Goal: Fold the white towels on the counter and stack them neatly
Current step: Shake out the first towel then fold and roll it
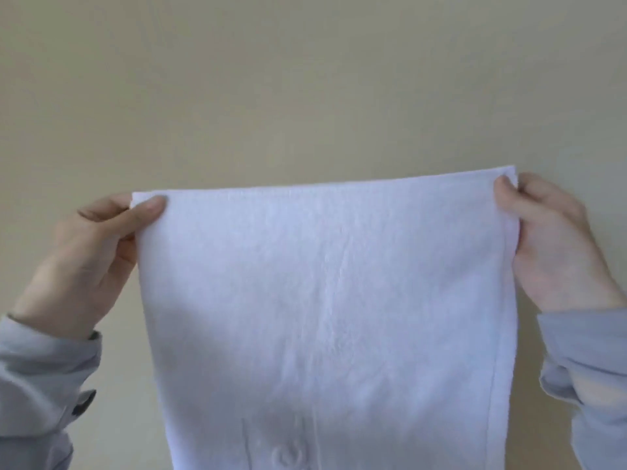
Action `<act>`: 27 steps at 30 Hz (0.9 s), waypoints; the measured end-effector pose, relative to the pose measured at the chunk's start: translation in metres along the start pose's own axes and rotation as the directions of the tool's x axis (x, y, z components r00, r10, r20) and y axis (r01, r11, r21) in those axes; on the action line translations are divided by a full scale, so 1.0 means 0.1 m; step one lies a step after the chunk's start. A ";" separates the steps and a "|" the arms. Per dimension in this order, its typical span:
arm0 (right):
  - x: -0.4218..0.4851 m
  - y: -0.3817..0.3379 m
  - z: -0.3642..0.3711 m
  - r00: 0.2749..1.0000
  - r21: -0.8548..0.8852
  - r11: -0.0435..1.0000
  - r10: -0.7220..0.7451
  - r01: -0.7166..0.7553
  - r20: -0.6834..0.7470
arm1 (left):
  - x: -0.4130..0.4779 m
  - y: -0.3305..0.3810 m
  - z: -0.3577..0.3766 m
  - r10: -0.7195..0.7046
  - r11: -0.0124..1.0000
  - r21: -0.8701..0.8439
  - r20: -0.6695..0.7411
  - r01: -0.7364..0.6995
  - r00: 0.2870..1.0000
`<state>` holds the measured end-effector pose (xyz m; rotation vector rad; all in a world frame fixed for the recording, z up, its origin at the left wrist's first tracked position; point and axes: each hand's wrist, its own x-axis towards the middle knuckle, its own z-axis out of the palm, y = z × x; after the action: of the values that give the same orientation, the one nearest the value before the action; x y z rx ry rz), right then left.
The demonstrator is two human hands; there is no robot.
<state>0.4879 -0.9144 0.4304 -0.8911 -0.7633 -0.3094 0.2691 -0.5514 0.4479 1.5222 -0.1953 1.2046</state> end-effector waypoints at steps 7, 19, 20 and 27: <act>0.03 0.13 0.08 0.997 -0.054 0.997 0.049 -0.053 -0.061 | -0.11 -0.18 0.18 0.003 0.999 -0.040 -0.147 -0.009 0.989; 0.01 0.23 -0.25 0.987 -0.042 0.987 0.151 -0.153 -0.053 | -0.29 -0.12 0.46 -0.036 0.999 -0.027 -0.164 0.032 0.986; 0.02 0.21 -0.29 0.988 -0.056 0.987 0.146 -0.149 -0.054 | -0.31 -0.12 0.51 -0.037 0.999 -0.029 -0.159 0.033 0.987; 0.15 0.00 -0.76 0.991 -0.164 0.983 0.066 -0.085 -0.119 | -0.49 -0.06 1.09 -0.005 0.998 -0.070 -0.101 -0.002 0.995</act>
<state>0.5337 -0.9739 0.4112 -1.0508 -0.6023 -0.3580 0.3127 -0.6599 0.4237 1.3966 -0.1673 1.2582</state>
